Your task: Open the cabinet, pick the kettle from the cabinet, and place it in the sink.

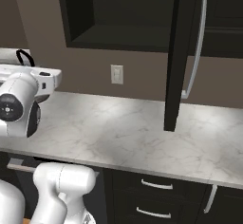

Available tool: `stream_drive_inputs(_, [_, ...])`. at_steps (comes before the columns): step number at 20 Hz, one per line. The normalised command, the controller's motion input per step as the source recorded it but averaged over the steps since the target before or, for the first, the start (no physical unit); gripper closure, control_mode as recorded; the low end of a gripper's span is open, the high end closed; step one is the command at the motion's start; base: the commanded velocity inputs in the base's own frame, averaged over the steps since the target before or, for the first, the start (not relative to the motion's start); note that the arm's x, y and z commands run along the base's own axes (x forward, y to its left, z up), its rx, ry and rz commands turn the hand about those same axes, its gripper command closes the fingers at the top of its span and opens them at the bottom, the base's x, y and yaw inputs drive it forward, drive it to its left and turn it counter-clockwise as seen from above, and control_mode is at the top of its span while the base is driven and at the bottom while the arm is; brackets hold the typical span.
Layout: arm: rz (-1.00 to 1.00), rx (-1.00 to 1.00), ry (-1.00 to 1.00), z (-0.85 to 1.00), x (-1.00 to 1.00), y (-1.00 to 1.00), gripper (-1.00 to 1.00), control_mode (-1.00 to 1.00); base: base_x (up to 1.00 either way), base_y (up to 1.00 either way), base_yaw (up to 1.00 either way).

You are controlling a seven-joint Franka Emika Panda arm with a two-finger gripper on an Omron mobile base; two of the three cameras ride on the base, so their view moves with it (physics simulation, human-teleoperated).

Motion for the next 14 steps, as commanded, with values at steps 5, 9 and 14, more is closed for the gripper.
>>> stream_drive_inputs(5, [0.0,-0.09,0.02,-0.13,0.0,0.09,1.0,-1.0,0.0,0.0,0.0])
stream_drive_inputs(9, [0.0,-0.02,0.01,0.0,-0.01,0.01,1.0,-1.0,0.0,0.0,0.0])
stream_drive_inputs(14, [0.0,0.0,0.0,0.0,0.0,0.0,1.0,-1.0,0.0,0.0,0.0])
